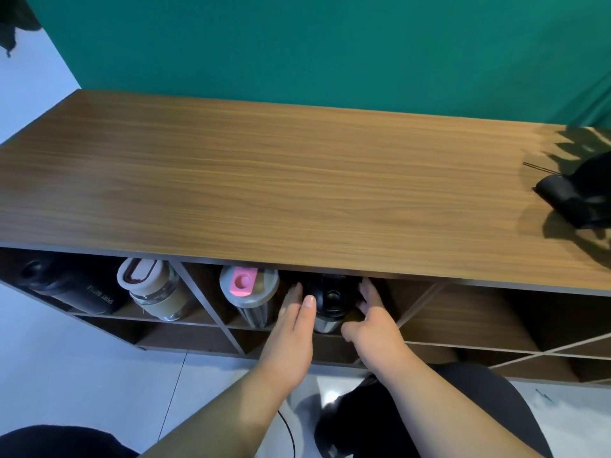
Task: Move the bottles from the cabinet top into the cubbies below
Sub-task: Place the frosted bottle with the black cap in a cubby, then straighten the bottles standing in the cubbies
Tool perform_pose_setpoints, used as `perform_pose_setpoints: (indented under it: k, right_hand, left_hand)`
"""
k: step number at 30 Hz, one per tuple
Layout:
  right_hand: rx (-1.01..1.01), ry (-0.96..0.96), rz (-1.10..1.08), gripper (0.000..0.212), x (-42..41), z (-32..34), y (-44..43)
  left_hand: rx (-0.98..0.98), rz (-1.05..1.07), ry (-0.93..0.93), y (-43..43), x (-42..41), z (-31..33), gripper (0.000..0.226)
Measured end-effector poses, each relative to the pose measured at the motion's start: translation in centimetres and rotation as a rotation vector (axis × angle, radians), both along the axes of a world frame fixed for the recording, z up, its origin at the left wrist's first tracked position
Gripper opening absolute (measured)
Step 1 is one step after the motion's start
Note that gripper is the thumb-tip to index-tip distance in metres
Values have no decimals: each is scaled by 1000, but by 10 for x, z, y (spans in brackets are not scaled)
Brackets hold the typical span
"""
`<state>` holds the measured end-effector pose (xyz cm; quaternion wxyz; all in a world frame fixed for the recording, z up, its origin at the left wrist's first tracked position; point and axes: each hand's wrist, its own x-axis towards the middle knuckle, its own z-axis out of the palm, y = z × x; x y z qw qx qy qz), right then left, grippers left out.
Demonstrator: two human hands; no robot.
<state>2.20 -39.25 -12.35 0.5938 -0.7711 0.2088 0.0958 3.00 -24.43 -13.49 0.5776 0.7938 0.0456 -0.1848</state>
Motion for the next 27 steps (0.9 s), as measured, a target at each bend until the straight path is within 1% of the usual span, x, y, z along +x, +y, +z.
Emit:
perform_pose_setpoints:
  k: [2,5,10,13,14,15,16,17,18,19,20,21,22,23,25,27]
  right_hand:
    - [5,5,41,97,-1,3,0]
    - [-12,13,51,101,-2,6,2]
    - [-69,8,90,96,-2,3,3]
    - [-26,-2,62,98,-4,-1,5]
    - [-42,15,31,96,-6,-2,5]
    - [-101,66,-10,90,-6,-5,3]
    - [-204,146,-8,76,-8,-9,1]
    - [-356,266,104,55,-11,-11,-1]
    - [-485,369,284,35,-15,-8,3]
    - [-540,447,456,21,-20,-6,10]
    - [-500,496,518,15,-23,-4,19]
    - [-404,486,539,14,-25,-5,29]
    - [-267,427,523,18,-25,-7,39]
    - [-155,338,502,31,-21,-7,48]
    - [-5,174,314,56,-15,1,69]
    - [103,68,149,70,-7,13,86]
  left_hand:
    - [29,-55,1,-3,1,3,60]
    - [17,-53,15,-6,3,4,64]
    - [5,-72,42,-3,3,2,69]
    - [-23,-85,27,0,-1,6,67]
    - [-32,-86,52,5,-5,7,67]
    - [-56,-93,108,13,-9,6,71]
    - [-88,-130,171,25,-14,5,82]
    - [-108,-190,225,43,-20,1,96]
    - [-83,-238,254,62,-26,-2,104]
    - [-43,-239,260,83,-31,-3,103]
    - [-21,-202,249,103,-35,-3,100]
    - [-17,-128,238,120,-36,-2,100]
    - [-32,-48,235,135,-35,-2,103]
    - [-47,25,241,146,-29,-2,105]
    - [-103,109,234,155,-18,2,102]
    - [-176,163,220,155,-7,9,97]
